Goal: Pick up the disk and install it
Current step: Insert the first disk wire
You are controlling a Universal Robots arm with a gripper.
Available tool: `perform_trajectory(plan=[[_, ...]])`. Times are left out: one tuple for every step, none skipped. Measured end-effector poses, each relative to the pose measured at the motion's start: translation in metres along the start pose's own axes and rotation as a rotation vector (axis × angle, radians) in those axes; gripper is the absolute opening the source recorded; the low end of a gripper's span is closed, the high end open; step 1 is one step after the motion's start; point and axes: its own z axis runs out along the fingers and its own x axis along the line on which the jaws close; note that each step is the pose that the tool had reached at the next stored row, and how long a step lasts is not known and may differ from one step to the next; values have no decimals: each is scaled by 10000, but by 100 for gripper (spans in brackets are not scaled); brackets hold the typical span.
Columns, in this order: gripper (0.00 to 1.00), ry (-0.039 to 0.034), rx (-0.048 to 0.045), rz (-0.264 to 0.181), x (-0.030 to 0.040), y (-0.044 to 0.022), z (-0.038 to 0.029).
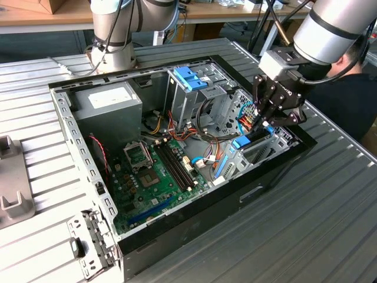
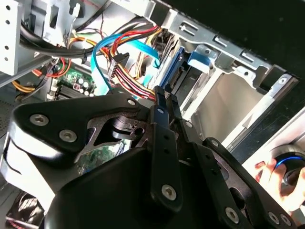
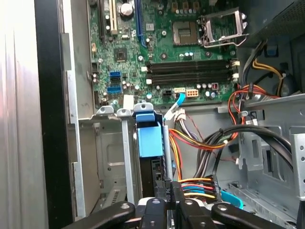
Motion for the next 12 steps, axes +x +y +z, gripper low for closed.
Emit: perform_trajectory(plan=[[17,9,-149,8,0,-10,2],[17,15,-238,14,-1,-16,3],[17,23,-358,21,-1,-23,4],[17,31,-501,30,-2,-33,6],[17,42,-636,39,-2,-41,7],[17,47,-739,44,-2,-48,9],[17,53,-825,50,-3,-55,9],[17,57,-911,55,-4,-70,11],[17,59,-914,59,-4,-81,11],[17,56,-918,86,1,-100,13],[17,53,-919,108,3,-107,13],[17,50,-918,142,3,-113,14]])
